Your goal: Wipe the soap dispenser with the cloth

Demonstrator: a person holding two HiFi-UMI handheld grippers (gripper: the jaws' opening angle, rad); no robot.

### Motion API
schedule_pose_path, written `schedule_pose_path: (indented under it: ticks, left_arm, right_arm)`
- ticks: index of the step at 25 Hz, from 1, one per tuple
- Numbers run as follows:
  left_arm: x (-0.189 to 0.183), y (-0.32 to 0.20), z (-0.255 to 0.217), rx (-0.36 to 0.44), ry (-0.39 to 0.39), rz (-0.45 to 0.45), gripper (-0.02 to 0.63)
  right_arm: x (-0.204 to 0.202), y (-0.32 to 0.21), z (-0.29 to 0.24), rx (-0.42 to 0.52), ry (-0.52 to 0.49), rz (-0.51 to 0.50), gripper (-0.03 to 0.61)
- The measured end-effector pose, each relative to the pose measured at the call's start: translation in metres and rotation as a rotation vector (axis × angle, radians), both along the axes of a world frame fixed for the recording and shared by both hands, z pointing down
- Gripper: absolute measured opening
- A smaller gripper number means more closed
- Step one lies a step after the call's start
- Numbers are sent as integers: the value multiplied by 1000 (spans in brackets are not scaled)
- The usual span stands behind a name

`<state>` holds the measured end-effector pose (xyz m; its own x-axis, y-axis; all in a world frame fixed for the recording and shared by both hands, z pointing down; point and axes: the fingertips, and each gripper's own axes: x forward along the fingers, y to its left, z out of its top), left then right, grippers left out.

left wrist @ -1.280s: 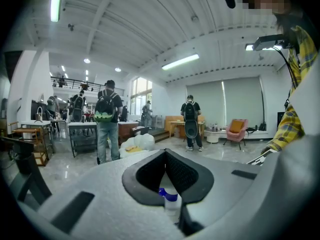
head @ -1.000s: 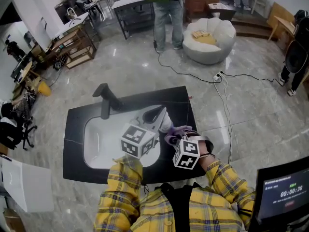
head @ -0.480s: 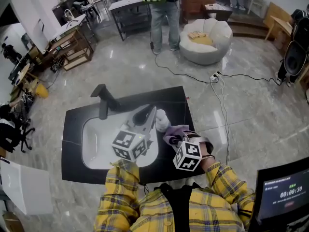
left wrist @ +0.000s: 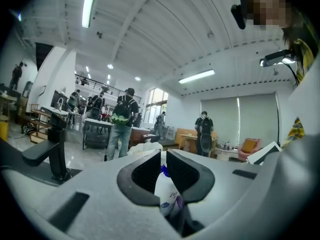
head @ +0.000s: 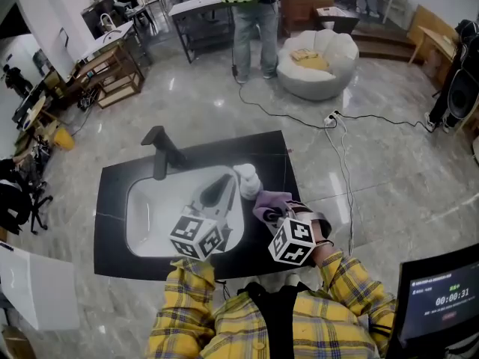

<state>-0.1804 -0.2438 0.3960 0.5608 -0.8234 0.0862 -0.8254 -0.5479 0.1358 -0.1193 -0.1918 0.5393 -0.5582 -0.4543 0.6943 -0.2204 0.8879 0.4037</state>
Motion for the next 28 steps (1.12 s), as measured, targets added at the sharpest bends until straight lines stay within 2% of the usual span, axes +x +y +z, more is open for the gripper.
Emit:
schedule_pose_path:
  ticks: [4, 10, 18, 23, 28]
  left_arm:
    - [-4, 12, 8, -25, 32, -12, 9]
    - [1, 38, 21, -66, 39, 11, 9]
    - [17, 65, 29, -77, 57, 32, 9]
    - [25, 83, 28, -69, 68, 43, 9]
    - [20, 96, 22, -54, 77, 27, 9]
  right_arm:
    - [1, 7, -4, 2, -15, 5, 48]
    - [4, 20, -15, 6, -41, 22, 48]
    - [14, 29, -36, 38, -99, 52, 48]
    - [19, 36, -58, 42, -186, 78, 48]
    - [27, 41, -88, 13, -333, 115, 48]
